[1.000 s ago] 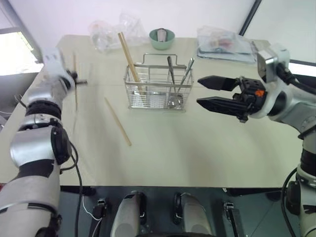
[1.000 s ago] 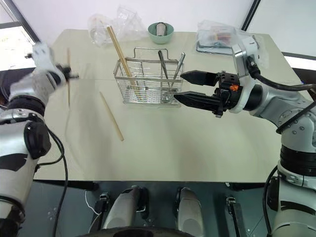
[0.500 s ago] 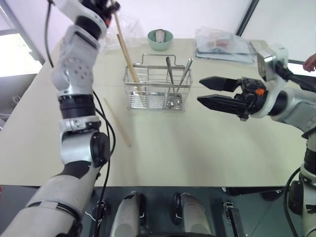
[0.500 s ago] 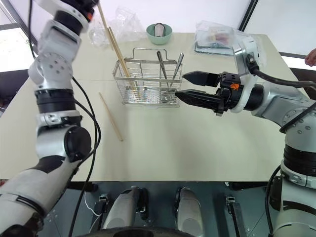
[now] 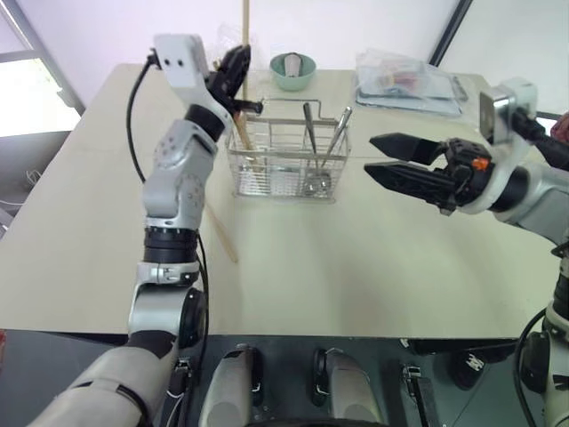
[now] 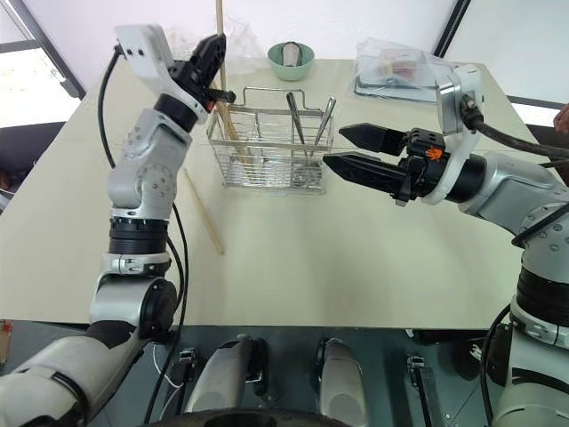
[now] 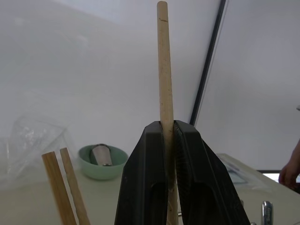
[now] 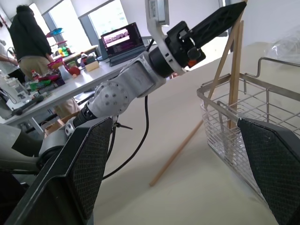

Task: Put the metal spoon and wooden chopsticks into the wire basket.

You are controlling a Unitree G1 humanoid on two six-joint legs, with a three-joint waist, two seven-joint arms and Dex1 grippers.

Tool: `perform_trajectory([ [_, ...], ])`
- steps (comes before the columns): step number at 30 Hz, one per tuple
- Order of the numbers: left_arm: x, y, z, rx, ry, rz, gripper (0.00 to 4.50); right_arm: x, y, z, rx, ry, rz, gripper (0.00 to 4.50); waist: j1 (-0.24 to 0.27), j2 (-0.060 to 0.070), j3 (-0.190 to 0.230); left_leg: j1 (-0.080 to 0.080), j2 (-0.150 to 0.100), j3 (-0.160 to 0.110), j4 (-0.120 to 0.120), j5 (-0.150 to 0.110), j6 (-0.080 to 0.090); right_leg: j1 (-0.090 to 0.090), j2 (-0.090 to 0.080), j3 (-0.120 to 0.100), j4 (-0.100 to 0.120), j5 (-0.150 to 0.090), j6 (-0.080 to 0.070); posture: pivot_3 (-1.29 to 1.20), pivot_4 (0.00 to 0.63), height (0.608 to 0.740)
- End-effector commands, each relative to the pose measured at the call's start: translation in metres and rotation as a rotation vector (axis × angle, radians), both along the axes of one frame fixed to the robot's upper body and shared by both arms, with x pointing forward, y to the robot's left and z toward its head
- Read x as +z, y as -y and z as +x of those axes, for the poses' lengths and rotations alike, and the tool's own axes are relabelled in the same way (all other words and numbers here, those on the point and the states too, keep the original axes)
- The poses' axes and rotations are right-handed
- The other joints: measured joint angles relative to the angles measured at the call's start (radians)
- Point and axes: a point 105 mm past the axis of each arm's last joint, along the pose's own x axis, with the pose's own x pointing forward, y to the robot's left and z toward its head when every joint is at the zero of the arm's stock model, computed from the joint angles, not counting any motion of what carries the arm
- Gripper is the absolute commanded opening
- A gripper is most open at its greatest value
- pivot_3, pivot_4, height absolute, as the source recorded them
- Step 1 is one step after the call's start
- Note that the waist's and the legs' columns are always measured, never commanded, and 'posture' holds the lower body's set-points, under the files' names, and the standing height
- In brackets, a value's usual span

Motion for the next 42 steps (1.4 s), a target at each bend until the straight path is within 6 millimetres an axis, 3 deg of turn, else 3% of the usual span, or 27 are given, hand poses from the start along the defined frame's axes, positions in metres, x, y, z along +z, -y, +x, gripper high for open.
perform_trajectory([
  [1,0.016,0.0,-0.011,0.036,0.105,0.013,0.04,0.013,0.003,-0.007,0.003,0.049,0.02,4.4,0.0,0.0,0.0,0.0,0.0,0.0,0.0,0.0,0.0,0.0,0.0,0.0,0.0,0.0,0.0,0.0,0.15,0.707],
  [11,0.011,-0.014,-0.013,0.152,0.179,0.072,0.04,0.016,0.008,-0.005,-0.014,0.038,0.028,4.4,0.0,0.0,0.0,0.0,0.0,0.0,0.0,0.0,0.001,0.0,0.0,0.0,0.0,0.0,0.0,0.0,0.15,0.707],
  [23,-0.006,-0.013,-0.008,0.198,0.183,0.061,0.04,0.022,0.011,-0.005,-0.028,0.026,0.03,4.4,0.001,0.0,0.0,0.0,0.0,0.0,0.0,-0.001,0.001,0.0,0.0,0.0,0.0,0.0,0.0,0.0,0.15,0.707],
  [27,-0.008,-0.014,-0.007,0.199,0.178,0.042,1.7,0.023,0.012,-0.004,-0.03,0.023,0.031,4.4,0.001,0.0,0.0,0.0,0.0,0.0,0.0,-0.001,0.001,0.0,0.0,0.0,0.0,0.0,0.0,0.0,0.15,0.707],
  [32,-0.001,-0.013,-0.011,0.201,0.19,0.03,4.34,0.021,0.012,-0.002,-0.032,0.015,0.032,4.4,0.001,0.0,0.0,0.0,0.0,0.0,0.0,-0.001,0.001,0.0,0.0,0.0,0.0,0.0,0.0,0.0,0.15,0.707],
  [38,0.022,-0.026,-0.023,0.195,0.131,0.016,4.46,0.016,0.012,0.002,-0.035,0.006,0.042,4.4,0.0,0.0,0.0,0.0,0.0,0.0,0.0,-0.001,0.001,0.0,0.0,0.0,0.0,0.0,0.0,0.0,0.15,0.707],
  [42,0.033,-0.045,-0.026,0.224,-0.063,-0.01,4.46,0.011,0.01,0.003,-0.031,0.005,0.039,4.4,-0.001,0.0,0.0,0.0,0.0,-0.001,0.0,-0.001,0.001,0.0,0.0,0.0,0.0,0.0,0.0,0.0,0.15,0.707],
])
